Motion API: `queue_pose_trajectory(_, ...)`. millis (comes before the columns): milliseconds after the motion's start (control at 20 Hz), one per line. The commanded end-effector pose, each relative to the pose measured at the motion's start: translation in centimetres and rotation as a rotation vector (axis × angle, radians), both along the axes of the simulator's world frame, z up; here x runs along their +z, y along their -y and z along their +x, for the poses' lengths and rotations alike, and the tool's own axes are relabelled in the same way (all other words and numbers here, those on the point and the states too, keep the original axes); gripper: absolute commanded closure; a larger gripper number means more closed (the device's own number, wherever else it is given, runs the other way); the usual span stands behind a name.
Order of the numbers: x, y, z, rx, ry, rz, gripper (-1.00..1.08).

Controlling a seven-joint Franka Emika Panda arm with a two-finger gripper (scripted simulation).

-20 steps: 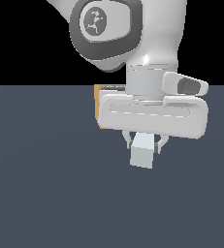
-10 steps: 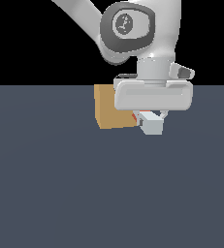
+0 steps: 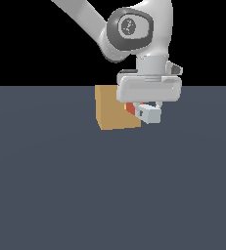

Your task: Insert the peg into the horizontal hole in a box.

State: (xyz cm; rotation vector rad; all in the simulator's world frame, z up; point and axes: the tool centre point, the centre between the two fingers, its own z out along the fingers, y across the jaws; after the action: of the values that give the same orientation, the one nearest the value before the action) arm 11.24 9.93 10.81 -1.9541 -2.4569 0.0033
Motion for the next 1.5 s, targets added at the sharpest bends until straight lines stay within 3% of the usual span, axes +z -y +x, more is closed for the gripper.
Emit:
queue_pose_trajectory(0, 0.3, -0.4, 0.1, 0.016, 0.003, 0.0, 1.08)
queue_pose_trajectory(800, 0.3, -1.0, -0.2, 0.019, 0.002, -0.001, 1.08)
queue_pose_trajectory(1450, 0.5, -10.2, -2.6, 0.02, 0.006, 0.0, 1.08)
